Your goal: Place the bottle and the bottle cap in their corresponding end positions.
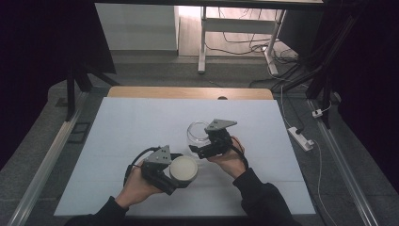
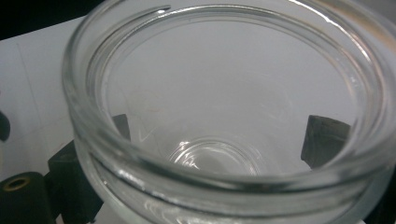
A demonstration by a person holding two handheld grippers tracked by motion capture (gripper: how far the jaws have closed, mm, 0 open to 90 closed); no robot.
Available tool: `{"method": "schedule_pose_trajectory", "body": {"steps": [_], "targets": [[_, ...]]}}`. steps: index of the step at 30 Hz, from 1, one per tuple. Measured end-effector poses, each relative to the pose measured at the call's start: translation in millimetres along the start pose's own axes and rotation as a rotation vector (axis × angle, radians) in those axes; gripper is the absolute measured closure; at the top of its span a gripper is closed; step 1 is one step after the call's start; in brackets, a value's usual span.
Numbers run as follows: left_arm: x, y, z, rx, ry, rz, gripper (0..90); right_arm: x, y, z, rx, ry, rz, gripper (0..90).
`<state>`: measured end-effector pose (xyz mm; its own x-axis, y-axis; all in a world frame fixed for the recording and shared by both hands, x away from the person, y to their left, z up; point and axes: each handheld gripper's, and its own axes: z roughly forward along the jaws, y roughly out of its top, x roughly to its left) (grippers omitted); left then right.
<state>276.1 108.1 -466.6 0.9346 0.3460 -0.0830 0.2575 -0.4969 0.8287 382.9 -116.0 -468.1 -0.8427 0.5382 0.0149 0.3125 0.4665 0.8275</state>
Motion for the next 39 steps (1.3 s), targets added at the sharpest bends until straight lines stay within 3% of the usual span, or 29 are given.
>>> {"method": "schedule_pose_trajectory", "body": {"steps": [10, 17, 24, 30, 39], "targets": [[4.4, -12.8, 18.0, -0.004, 0.023, 0.030, 7.8, -4.7, 2.4, 15.7, 0.013, -0.011, 0.001, 6.2], [13.3, -18.8, 30.5, -0.009, 0.014, 0.010, 7.8, -8.1, 2.7, 27.5, 0.023, -0.021, 0.002, 6.2], [16.7, -22.9, 44.5, 0.036, 0.025, 0.032, 7.8, -15.0, 0.7, 35.8, 0.031, -0.035, 0.008, 6.2], [21.2, -25.7, 53.4, 0.072, 0.050, 0.023, 7.8, -16.6, 0.6, 41.8, 0.032, -0.037, 0.006, 6.2], [27.1, -28.3, 61.2, 0.128, 0.054, 0.023, 7.8, -17.1, -3.1, 55.1, 0.050, -0.038, 0.001, 6.2]]}}
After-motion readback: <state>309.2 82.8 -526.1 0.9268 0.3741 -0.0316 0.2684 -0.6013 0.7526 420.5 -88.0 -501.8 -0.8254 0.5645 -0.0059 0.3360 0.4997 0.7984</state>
